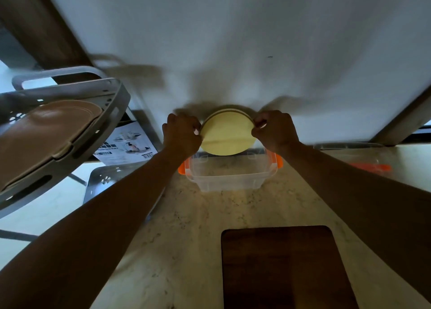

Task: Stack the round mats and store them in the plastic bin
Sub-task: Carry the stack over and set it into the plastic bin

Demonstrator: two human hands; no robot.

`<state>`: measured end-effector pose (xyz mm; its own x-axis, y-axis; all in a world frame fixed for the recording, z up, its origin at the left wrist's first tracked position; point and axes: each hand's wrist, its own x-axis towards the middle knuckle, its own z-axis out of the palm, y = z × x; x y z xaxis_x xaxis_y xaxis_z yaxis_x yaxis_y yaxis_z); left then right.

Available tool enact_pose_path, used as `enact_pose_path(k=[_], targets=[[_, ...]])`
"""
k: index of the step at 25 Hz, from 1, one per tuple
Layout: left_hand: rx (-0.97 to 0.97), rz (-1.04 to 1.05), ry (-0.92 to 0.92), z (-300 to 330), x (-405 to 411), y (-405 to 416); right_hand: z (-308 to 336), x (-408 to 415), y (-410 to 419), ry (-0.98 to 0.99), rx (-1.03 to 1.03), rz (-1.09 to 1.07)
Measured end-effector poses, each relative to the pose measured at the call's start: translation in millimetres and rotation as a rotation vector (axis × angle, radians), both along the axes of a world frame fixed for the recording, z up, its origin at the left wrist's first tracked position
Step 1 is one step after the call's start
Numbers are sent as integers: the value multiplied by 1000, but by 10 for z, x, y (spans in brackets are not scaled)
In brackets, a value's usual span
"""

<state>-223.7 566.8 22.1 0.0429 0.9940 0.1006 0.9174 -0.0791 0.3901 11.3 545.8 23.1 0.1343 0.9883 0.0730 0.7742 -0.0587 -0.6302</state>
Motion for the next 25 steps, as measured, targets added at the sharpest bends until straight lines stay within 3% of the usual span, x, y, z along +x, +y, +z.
enact_pose_path(k=[2,6,10,25], targets=[[23,21,98,-58,24,22,-90,10,-1,-68,25,-13],[50,20,127,-155,60,46,-228,20,5,-168,8,-44],[87,39,166,-316,55,-23,-318,-13,-27,-154,-18,-22],[190,90,57,-465,95,-88,-350,-48,-41,-183,66,-89]])
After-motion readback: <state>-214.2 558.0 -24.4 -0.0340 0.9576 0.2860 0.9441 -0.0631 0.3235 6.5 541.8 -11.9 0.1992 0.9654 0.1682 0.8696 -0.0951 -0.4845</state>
